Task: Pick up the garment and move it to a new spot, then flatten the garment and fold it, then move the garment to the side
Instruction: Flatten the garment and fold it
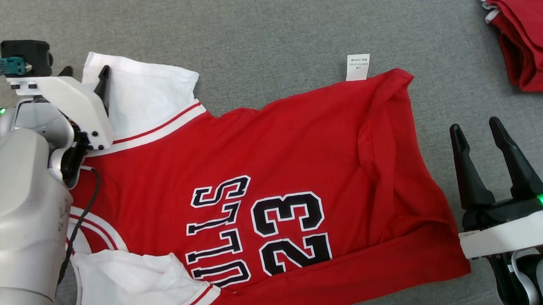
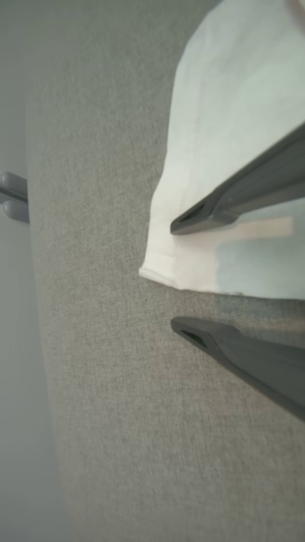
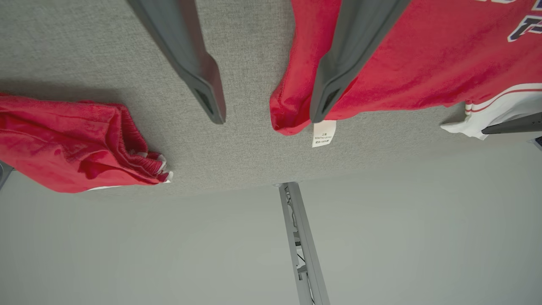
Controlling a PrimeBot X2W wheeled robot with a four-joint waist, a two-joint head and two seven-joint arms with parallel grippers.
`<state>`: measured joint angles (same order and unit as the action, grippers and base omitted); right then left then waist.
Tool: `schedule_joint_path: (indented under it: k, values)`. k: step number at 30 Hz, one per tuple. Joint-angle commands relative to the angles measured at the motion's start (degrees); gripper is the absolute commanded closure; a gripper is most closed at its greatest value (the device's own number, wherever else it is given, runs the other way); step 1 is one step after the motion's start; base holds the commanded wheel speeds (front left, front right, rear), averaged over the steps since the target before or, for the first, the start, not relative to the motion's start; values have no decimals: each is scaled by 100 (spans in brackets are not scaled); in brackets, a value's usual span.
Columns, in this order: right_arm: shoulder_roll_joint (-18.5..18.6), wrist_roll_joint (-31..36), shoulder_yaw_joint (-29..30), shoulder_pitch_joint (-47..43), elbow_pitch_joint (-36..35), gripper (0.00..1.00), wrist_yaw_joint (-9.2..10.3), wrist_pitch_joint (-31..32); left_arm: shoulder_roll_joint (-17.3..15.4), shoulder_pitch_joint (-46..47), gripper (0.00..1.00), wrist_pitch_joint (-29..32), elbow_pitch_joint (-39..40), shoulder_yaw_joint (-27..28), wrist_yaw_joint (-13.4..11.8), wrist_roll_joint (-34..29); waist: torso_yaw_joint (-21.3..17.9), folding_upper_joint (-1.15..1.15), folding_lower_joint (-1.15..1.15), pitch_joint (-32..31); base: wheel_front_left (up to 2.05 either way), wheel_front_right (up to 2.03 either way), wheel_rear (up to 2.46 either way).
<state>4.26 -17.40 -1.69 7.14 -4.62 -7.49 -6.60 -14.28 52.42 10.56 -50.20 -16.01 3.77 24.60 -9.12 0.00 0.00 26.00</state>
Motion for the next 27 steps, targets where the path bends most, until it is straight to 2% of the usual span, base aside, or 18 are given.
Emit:
schedule_joint_path:
  k: [1, 4, 5, 6, 15, 27]
  values:
    - [8, -44, 7, 98, 22, 0, 0, -56, -53, 128, 0, 25, -139, 18, 37, 33, -63, 0, 0, 52, 0, 0, 0]
    - [35, -88, 2, 147, 63, 0, 0, -53, -17, 237, 0, 162, -583, 23, 94, 134, -103, 0, 0, 91, 0, 0, 0]
    - [42, -127, 21, 171, 81, 0, 0, -35, 13, 257, 30, 181, -679, -13, 139, 138, -103, 0, 0, 100, 0, 0, 0]
    - [49, -189, 49, 208, 94, 0, 0, -20, 33, 288, 100, 157, -757, -34, 185, 166, -97, 0, 0, 108, 0, 0, 0]
    - [524, -706, 92, 925, 675, 0, 0, 250, 292, 619, 100, -295, -1064, -353, 321, 86, 254, 0, 0, 123, 0, 0, 0]
    - [1207, -1257, -480, 1989, 1673, 0, -1, 1430, 615, 808, 100, -803, -1152, -787, 367, 248, 679, 0, 0, 152, 0, 0, 0]
